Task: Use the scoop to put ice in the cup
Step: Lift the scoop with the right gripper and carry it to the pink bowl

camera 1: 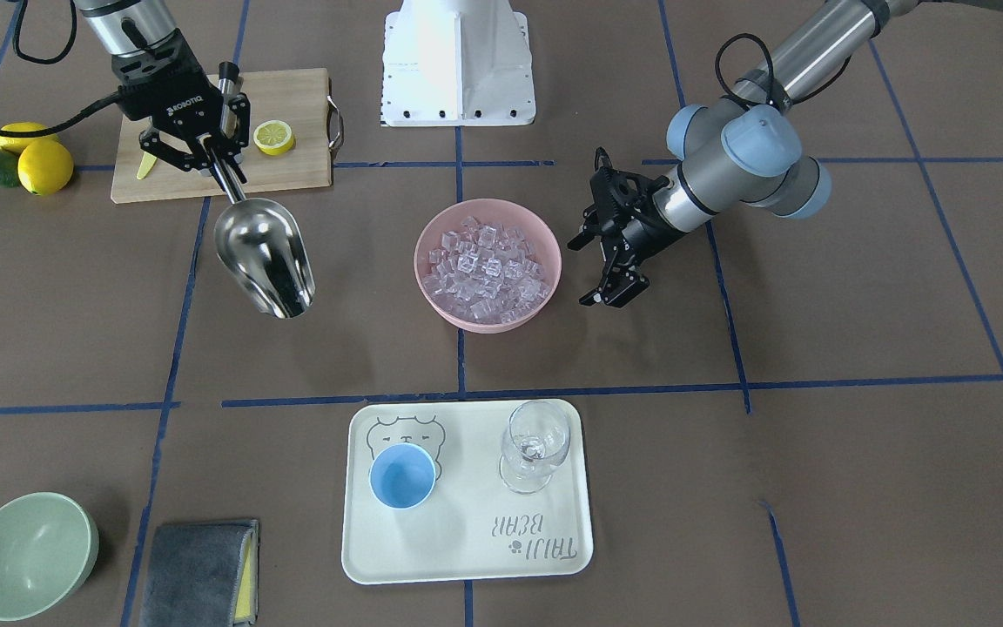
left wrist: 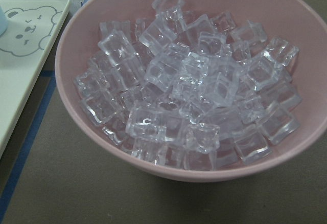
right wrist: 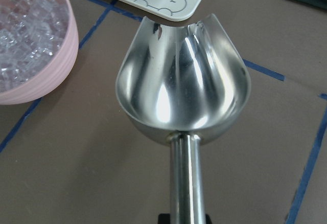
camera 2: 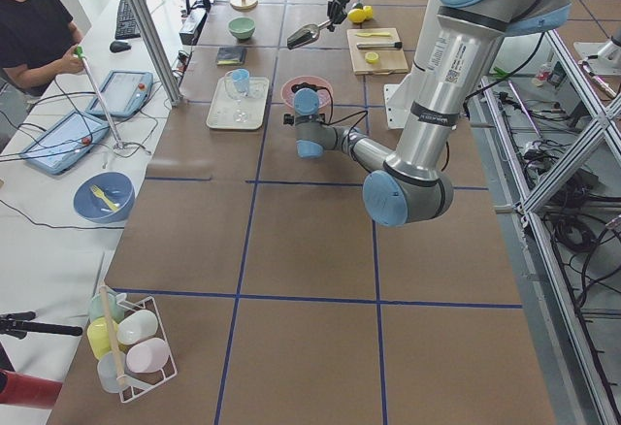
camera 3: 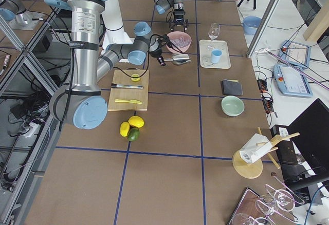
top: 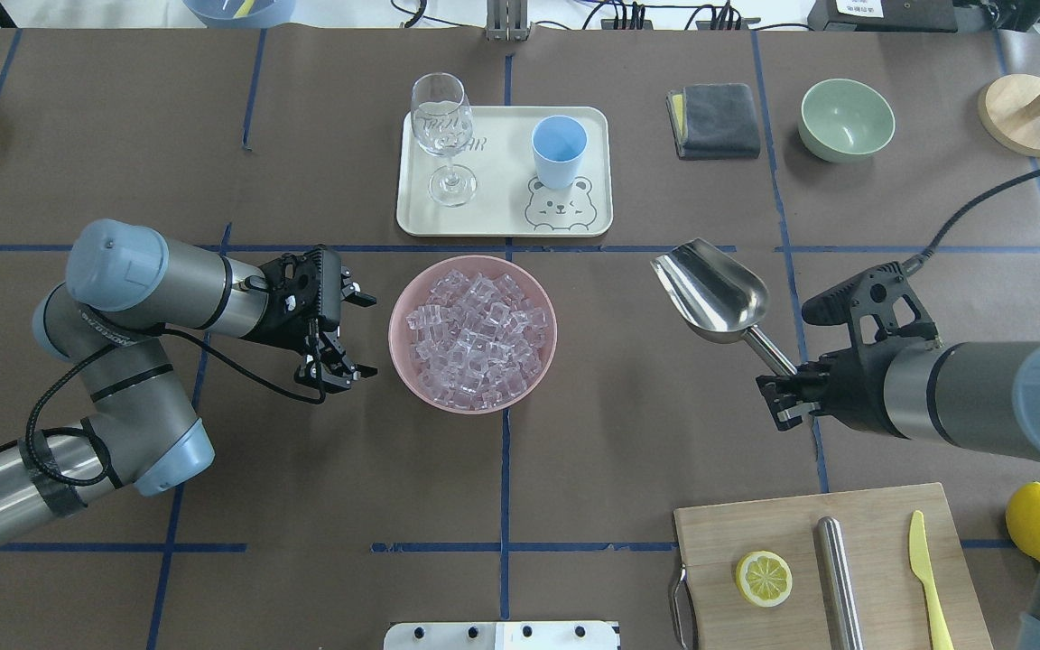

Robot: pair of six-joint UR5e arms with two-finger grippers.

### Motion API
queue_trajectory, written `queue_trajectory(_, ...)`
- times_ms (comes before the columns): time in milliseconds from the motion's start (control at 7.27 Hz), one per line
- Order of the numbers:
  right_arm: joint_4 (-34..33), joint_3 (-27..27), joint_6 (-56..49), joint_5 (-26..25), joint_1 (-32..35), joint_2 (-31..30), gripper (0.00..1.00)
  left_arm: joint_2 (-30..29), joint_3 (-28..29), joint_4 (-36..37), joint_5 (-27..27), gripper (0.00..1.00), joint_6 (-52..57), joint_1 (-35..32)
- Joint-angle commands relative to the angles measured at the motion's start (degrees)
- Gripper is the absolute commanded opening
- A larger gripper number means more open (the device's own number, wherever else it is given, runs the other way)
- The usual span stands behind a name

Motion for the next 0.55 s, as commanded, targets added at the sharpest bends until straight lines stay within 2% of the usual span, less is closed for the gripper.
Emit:
queue_trajectory(0, -18.65, 0.29, -13.84, 8.46, 5.38, 14.2, 0.0, 0.0, 0.0, 0.02, 0.0, 1.0, -0.23, -0.21)
queue_trajectory(275, -34.67, 0.47, -19.04, 10.76, 5.31, 25.02, 0.0, 0.0, -0.79, 0.02, 0.0, 1.0, -0.32, -0.91)
queue_trajectory(413, -44.93, 0.47, -23.77, 11.12, 5.31, 31.08, 0.0, 0.0, -0.71, 0.02, 0.17, 1.0, -0.41, -1.0)
